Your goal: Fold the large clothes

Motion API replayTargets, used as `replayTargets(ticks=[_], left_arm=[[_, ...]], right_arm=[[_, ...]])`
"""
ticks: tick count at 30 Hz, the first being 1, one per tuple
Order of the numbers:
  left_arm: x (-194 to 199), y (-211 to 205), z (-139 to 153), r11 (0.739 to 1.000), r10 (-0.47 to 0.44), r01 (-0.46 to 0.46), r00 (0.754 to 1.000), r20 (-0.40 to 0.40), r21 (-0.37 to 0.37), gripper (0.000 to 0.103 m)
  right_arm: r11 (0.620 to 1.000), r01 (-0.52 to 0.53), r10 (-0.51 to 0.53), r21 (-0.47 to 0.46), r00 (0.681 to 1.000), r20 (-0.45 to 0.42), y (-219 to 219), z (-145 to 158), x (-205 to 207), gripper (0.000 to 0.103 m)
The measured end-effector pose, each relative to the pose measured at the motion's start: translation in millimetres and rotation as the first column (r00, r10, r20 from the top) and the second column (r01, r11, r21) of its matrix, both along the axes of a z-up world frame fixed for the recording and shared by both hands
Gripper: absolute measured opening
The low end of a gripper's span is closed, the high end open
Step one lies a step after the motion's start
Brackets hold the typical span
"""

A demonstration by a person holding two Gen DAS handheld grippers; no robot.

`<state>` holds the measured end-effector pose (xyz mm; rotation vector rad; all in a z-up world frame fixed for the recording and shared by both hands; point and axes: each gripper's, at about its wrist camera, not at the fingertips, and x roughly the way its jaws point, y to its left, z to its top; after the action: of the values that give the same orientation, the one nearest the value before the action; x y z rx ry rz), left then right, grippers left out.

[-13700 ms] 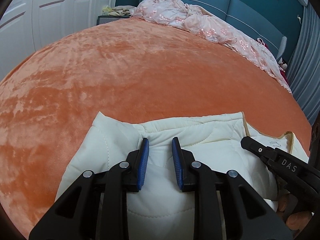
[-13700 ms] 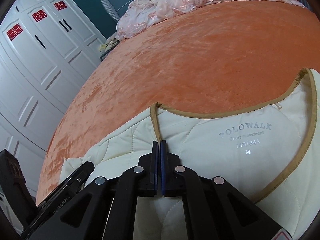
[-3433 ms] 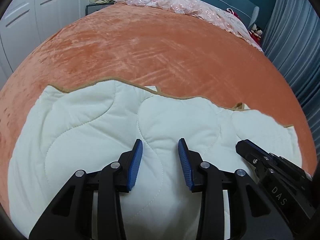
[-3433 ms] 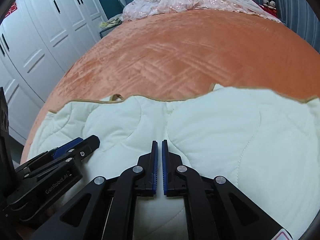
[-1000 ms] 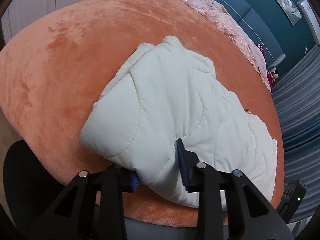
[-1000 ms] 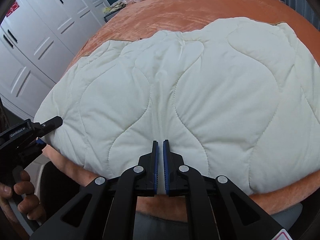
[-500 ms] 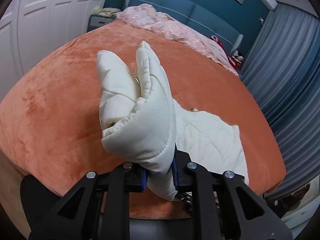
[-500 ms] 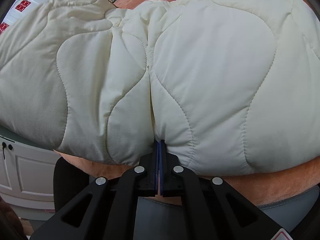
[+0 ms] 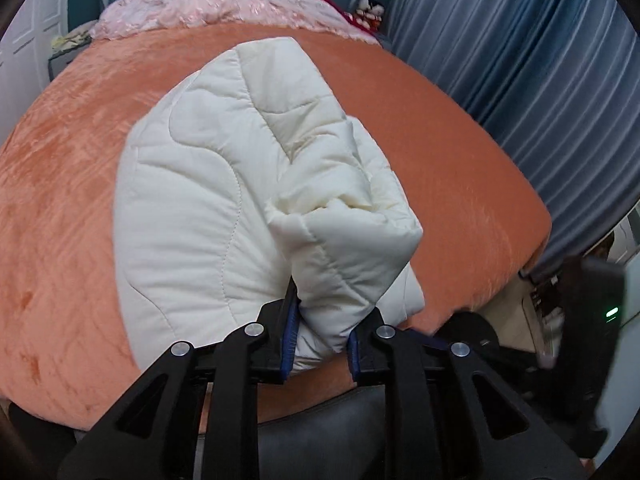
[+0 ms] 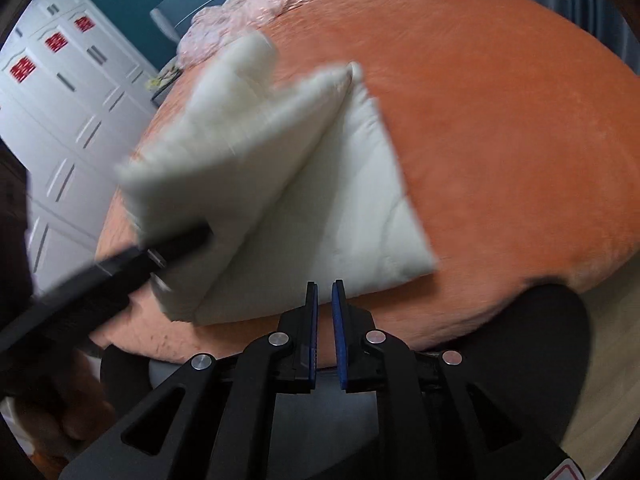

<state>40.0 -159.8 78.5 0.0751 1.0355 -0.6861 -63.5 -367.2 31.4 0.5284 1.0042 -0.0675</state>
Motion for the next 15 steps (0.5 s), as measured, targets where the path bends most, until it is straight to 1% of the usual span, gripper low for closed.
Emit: replayTargets(ticks=[1, 2, 3, 4, 5, 6, 7, 8, 9, 11, 13, 15], left_arm=[[-2.3, -5.1, -8.0, 1.000, -0.008, 0.009, 1.000, -0.025, 0.017, 0.023], [-5.0, -6.3, -10.2, 1.000, -0.003, 0.004, 0.999, -0.034, 0.017, 0.025], [-8.4, -3.8, -6.6, 1.000, 0.004, -0.004, 1.000, -0.025, 0.008, 0.028], [-10.8, 1.0, -0.6, 1.000, 0.006, -0.007, 1.000, -0.014, -0.003, 0.035], [-13.3, 7.4, 8.6, 1.000, 0.008, -0.009, 1.000, -0.009, -0.022, 0.045], [-15.9, 16.2, 19.0, 0.998, 0.012, -0.013, 1.000, -0.013, -0.055, 0.051], [-19.2, 26.8, 30.0, 0.996, 0.024, -0.025, 1.000, -0.016, -0.091, 0.062], [-23.2, 39.5, 39.7, 0.991, 0.036, -0.037, 0.999, -0.011, -0.129, 0.067], [-25.1, 47.0, 50.5, 0.987, 0.052, -0.051, 0.999, 0.000, -0.152, 0.068], [-25.9, 68.6, 66.5, 0.980, 0.118, -0.110, 0.992, 0.042, -0.166, 0.070], [-18.0, 85.7, 71.7, 0.971, 0.203, -0.193, 0.977, 0.065, -0.138, 0.070], [-0.7, 105.5, 65.2, 0.955, 0.285, -0.279, 0.958, 0.044, -0.105, 0.070]], right_arm=[[1.000, 0.019, -0.019, -0.005, 1.000, 0.007, -8.1, 7.2, -4.5, 0.011], [0.999, 0.032, -0.031, -0.014, 0.999, 0.021, -13.1, 15.8, -8.5, 0.013], [0.999, 0.038, -0.037, -0.021, 0.998, 0.046, -16.3, 27.1, -11.9, 0.014], [0.999, 0.039, -0.037, -0.024, 0.997, 0.075, -17.5, 38.7, -14.1, 0.015], [0.999, 0.033, -0.030, -0.029, 0.994, 0.104, -17.4, 50.1, -14.7, 0.018], [0.999, 0.022, -0.017, -0.032, 0.991, 0.134, -14.8, 60.5, -13.8, 0.025], [0.999, 0.009, -0.003, -0.034, 0.987, 0.163, -14.3, 70.3, -11.0, 0.033], [0.999, -0.004, 0.010, -0.032, 0.982, 0.188, -14.4, 76.5, -9.1, 0.045], [0.999, -0.027, 0.031, -0.023, 0.976, 0.217, -11.5, 83.2, -6.0, 0.053], [0.997, -0.074, 0.072, -0.001, 0.965, 0.251, -7.5, 90.4, 11.9, 0.057], [0.996, -0.091, 0.088, 0.002, 0.967, 0.241, 0.6, 89.3, 35.5, 0.059], [0.995, -0.097, 0.091, 0.019, 0.975, 0.204, 9.2, 83.6, 60.1, 0.059]])
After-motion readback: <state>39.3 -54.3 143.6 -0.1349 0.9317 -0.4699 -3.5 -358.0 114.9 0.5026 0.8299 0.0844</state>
